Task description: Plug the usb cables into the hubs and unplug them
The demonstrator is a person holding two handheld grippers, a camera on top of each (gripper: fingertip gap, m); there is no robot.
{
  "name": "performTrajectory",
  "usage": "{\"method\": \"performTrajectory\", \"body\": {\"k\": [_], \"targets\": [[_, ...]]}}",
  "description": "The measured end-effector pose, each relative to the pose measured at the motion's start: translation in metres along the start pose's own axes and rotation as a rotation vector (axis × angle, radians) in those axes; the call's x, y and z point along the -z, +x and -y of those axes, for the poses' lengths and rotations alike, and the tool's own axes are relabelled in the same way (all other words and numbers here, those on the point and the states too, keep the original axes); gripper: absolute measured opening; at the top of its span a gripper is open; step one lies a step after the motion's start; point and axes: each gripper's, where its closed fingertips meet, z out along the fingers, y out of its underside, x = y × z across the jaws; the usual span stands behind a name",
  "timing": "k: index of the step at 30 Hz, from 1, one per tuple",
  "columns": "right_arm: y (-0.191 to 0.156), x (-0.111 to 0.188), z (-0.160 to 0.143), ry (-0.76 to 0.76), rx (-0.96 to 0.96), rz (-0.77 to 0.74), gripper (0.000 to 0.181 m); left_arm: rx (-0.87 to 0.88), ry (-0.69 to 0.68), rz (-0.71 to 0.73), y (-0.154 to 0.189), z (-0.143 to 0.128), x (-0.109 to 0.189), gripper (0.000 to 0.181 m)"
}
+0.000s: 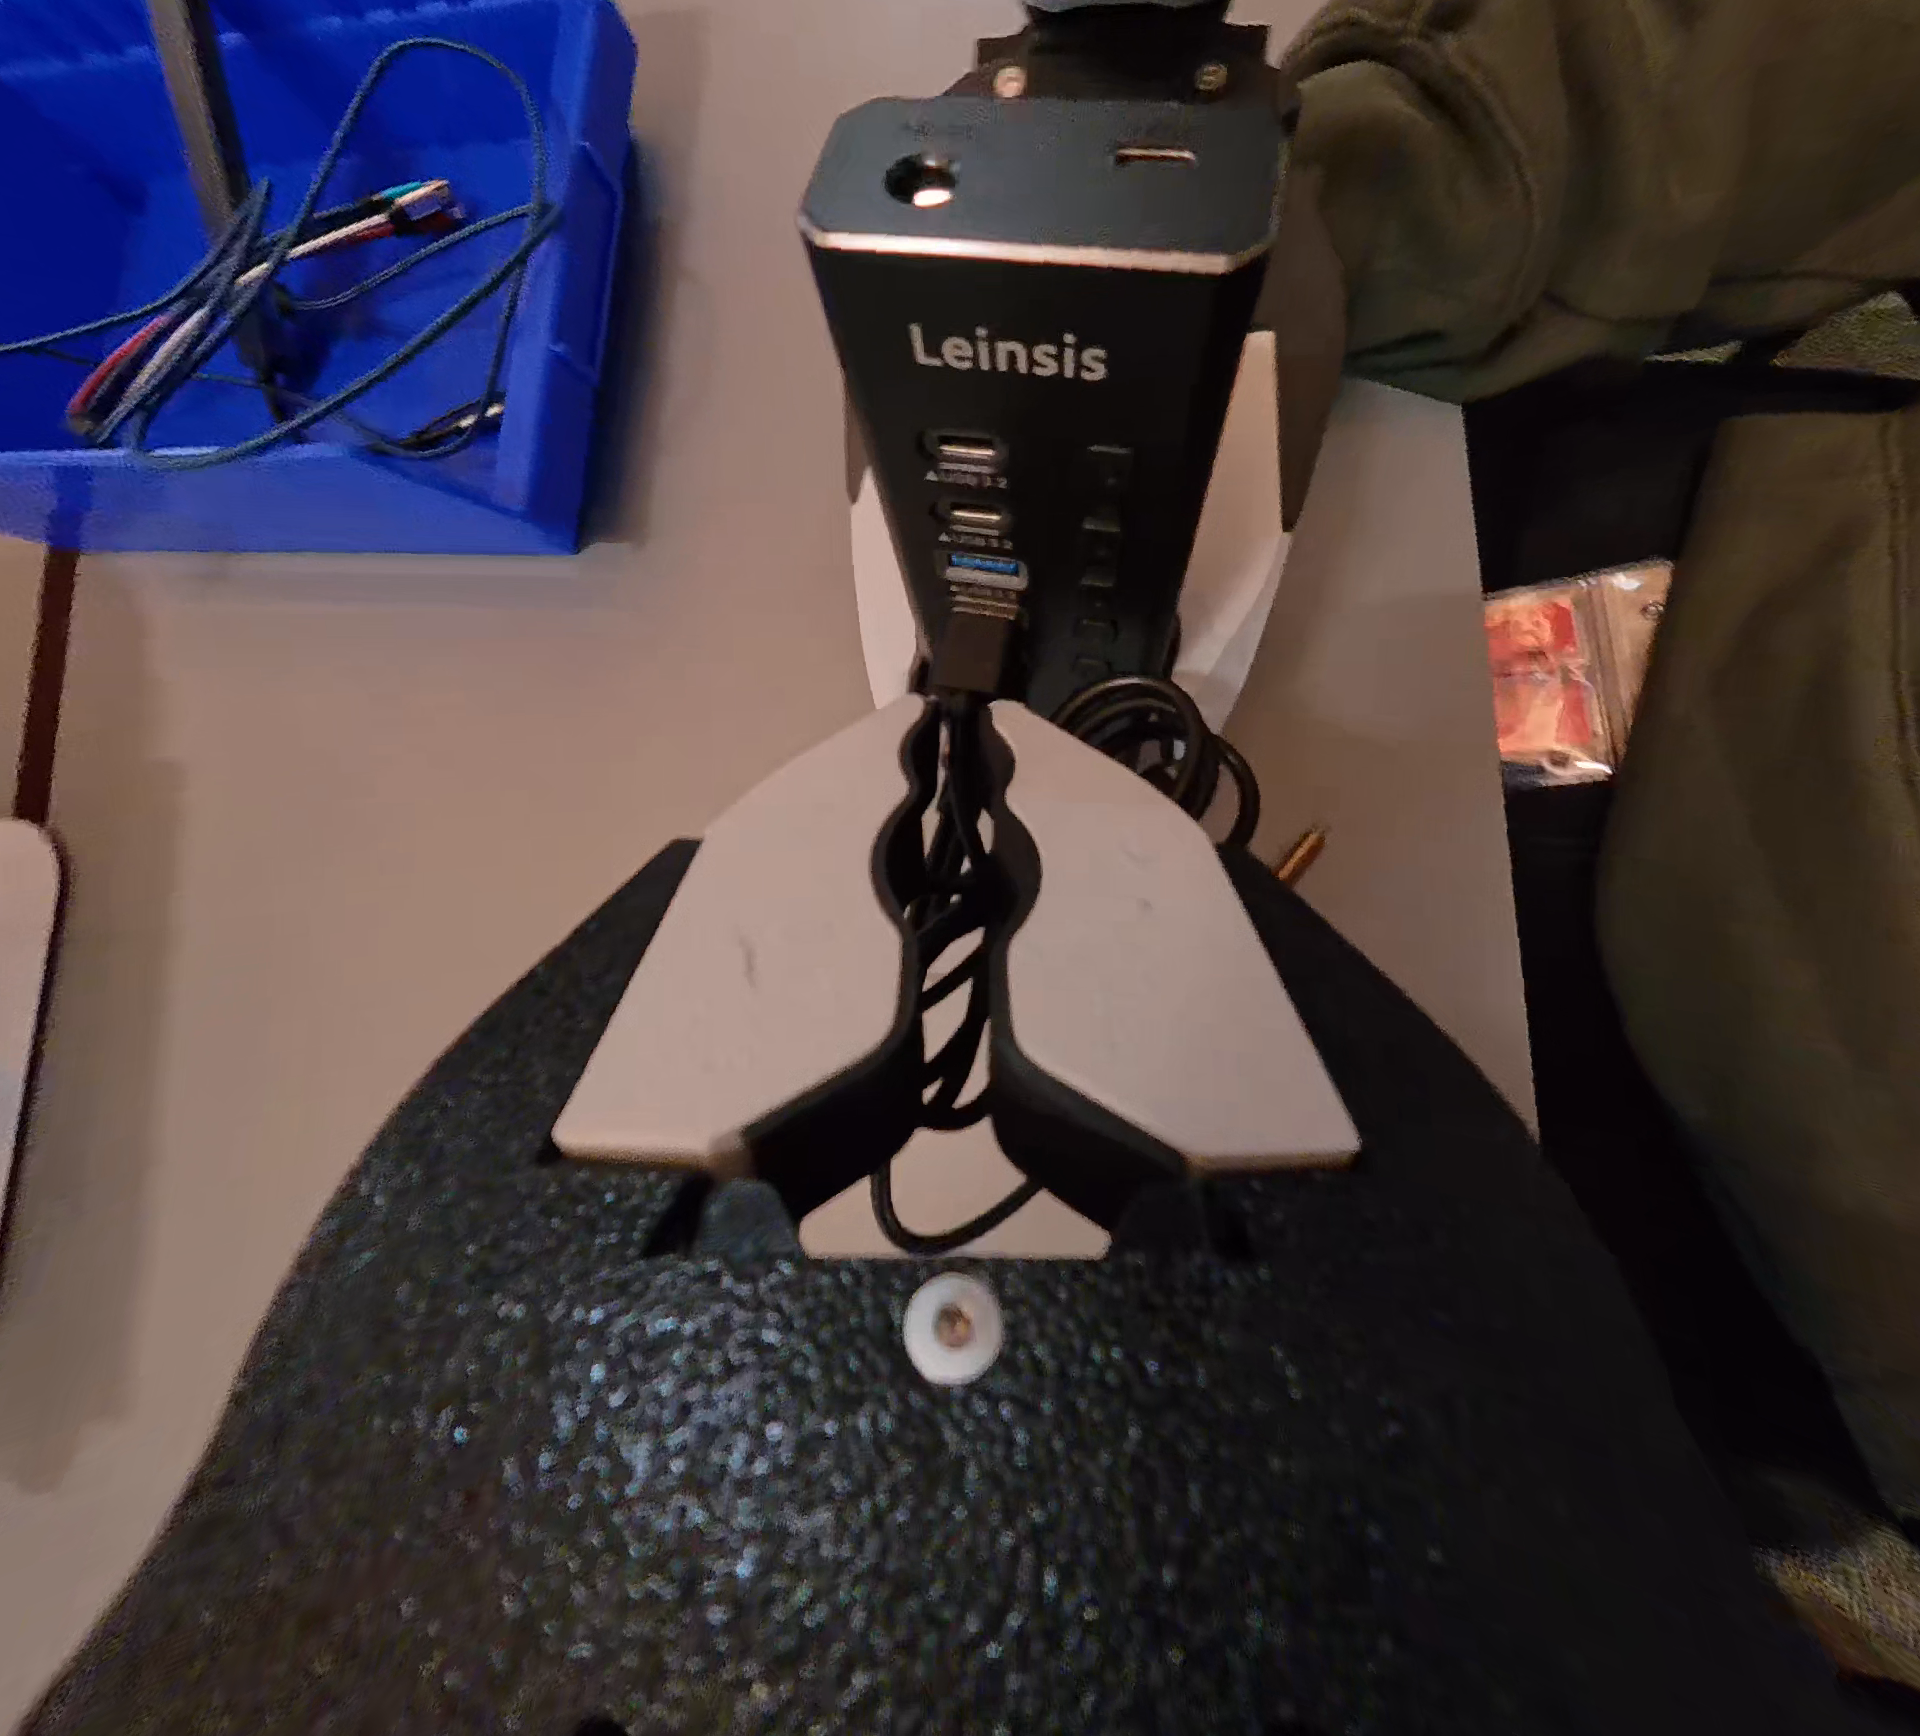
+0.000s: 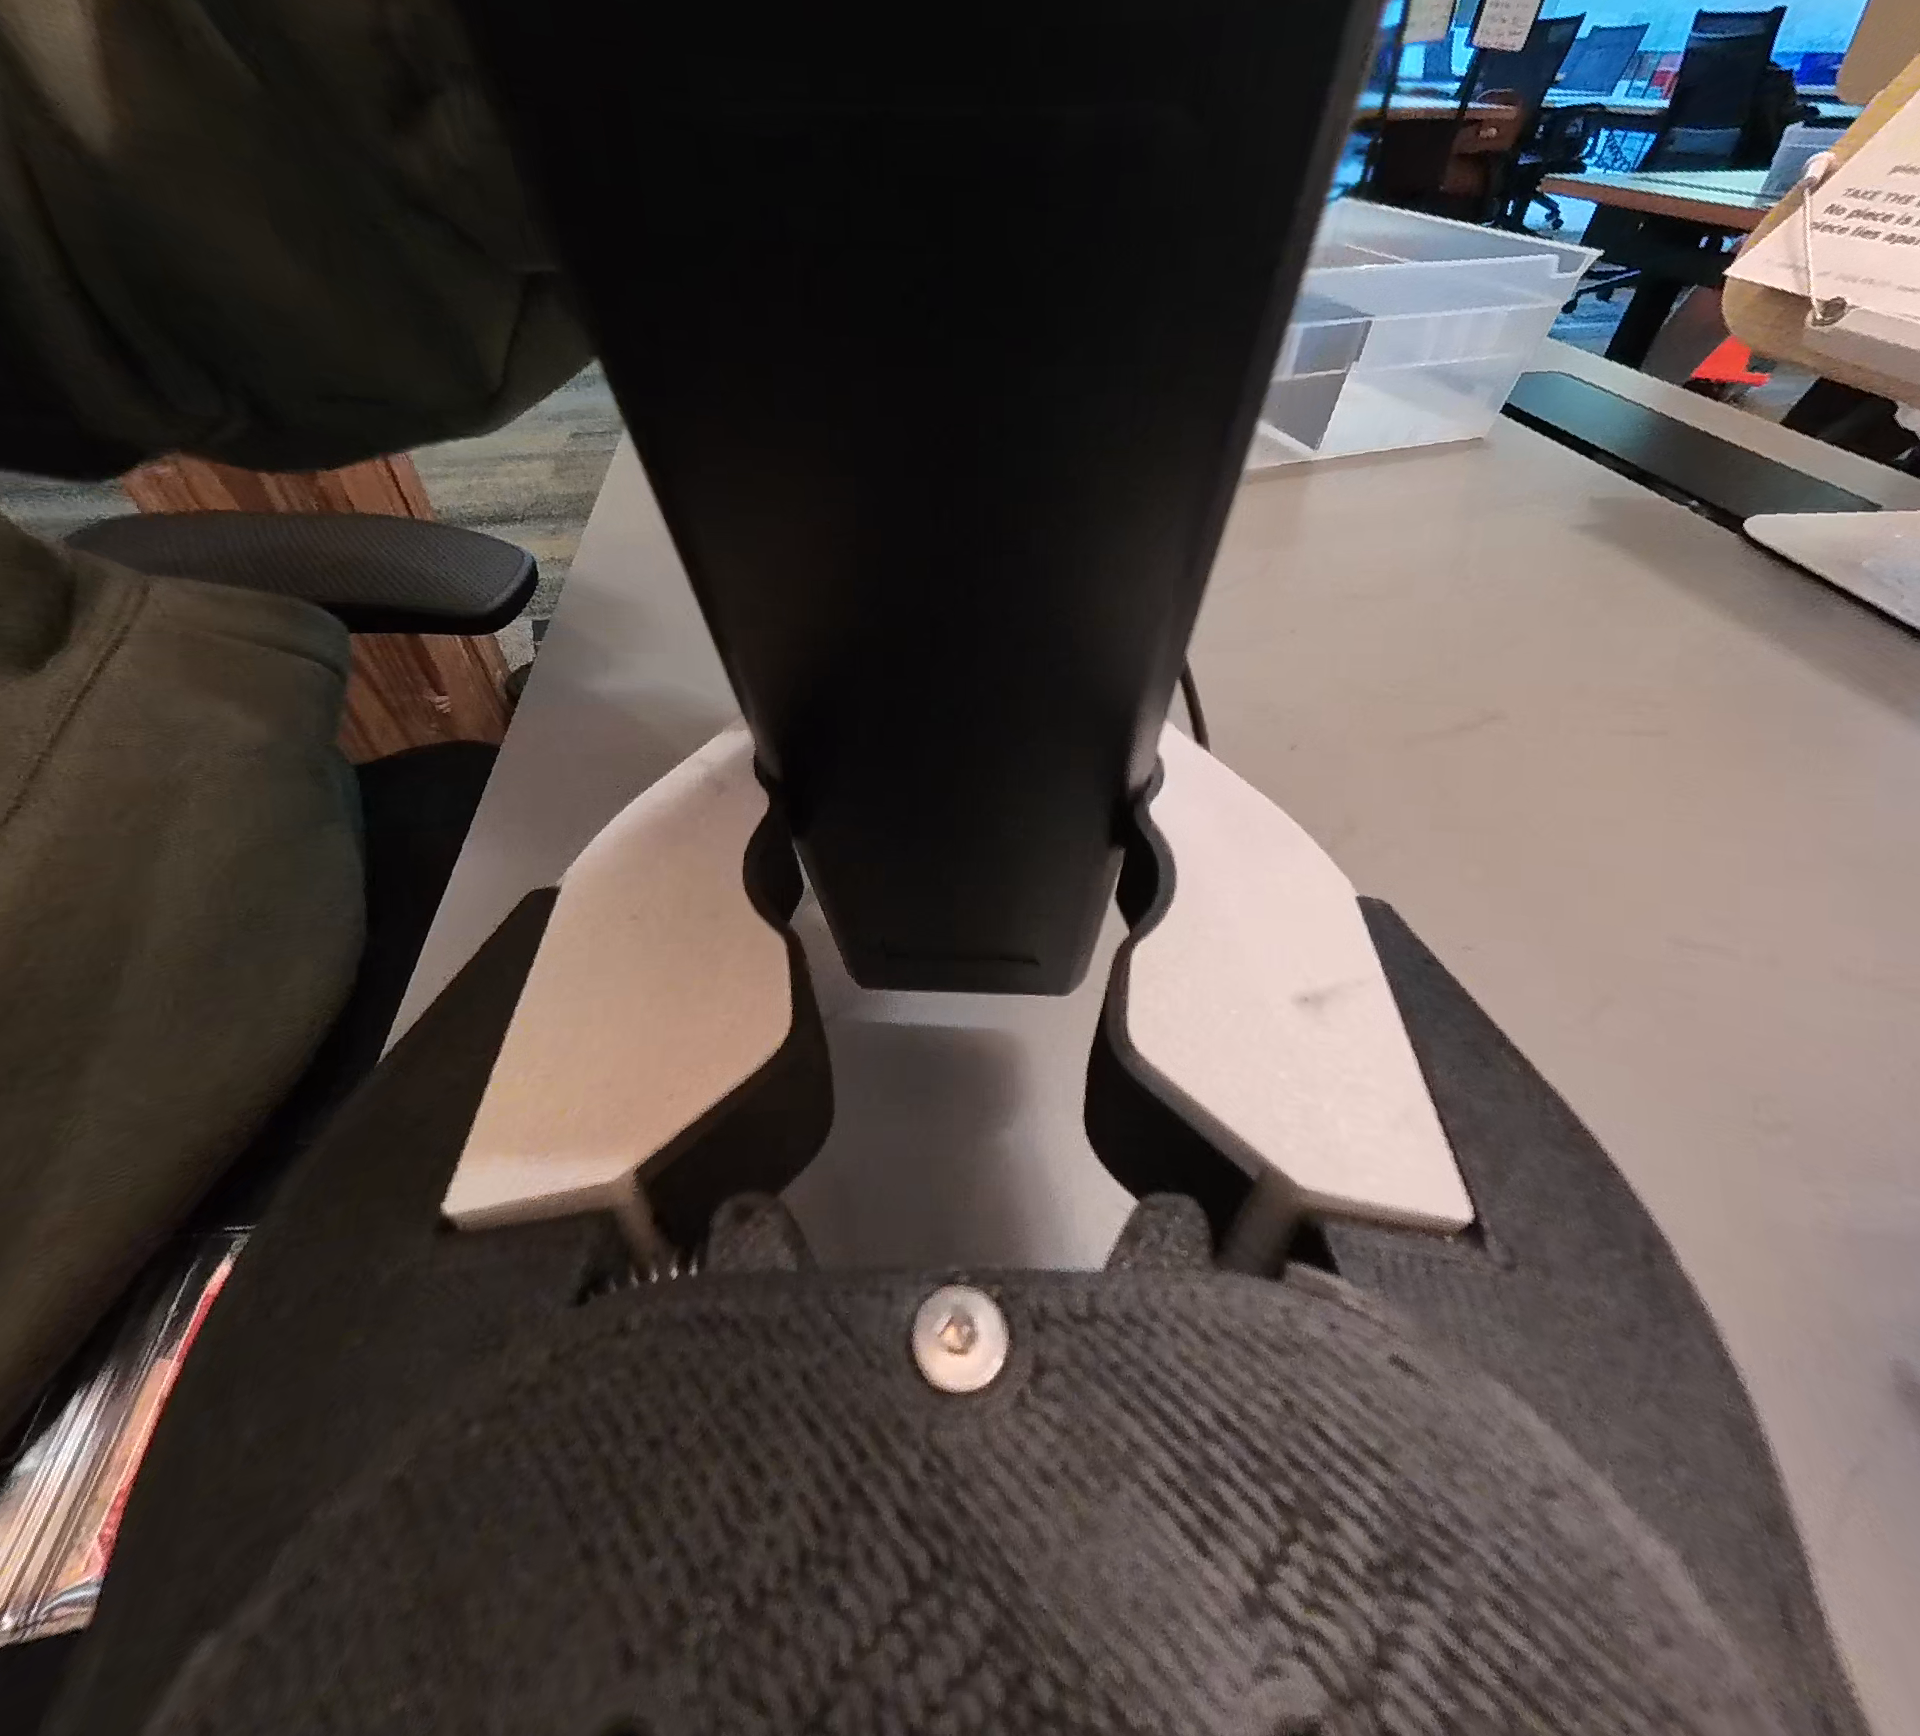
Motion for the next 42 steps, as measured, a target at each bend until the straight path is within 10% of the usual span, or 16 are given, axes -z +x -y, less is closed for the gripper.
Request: {"method": "performTrajectory", "body": {"k": [6, 9, 14, 22, 37, 42], "targets": [[0.015, 0.021, 0.015, 0.111, -0.047, -0.068, 0.060, 0.172, 0.410, 0.365, -0.044, 0.016, 0.074, 0.035], [0.023, 0.040, 0.040, 0.136, -0.013, -0.139, 0.061, 0.366, 0.602, 0.562, -0.073, -0.029, 0.115, 0.036], [0.041, 0.089, 0.104, 0.205, 0.039, -0.385, 0.060, 0.591, 0.513, 0.506, -0.070, -0.130, 0.065, 0.044], [0.133, 0.184, 0.158, 0.040, -0.041, -0.889, 0.060, 0.559, 0.483, 0.430, -0.061, -0.141, 0.018, 0.046], [0.272, 0.136, -0.009, -0.407, -0.584, -0.921, 0.060, 0.474, 0.439, 0.430, -0.056, -0.136, 0.012, 0.042], [0.276, 0.151, 0.011, -0.318, -0.491, -1.037, 0.059, 0.474, 0.428, 0.421, -0.055, -0.136, 0.010, 0.042]]}}
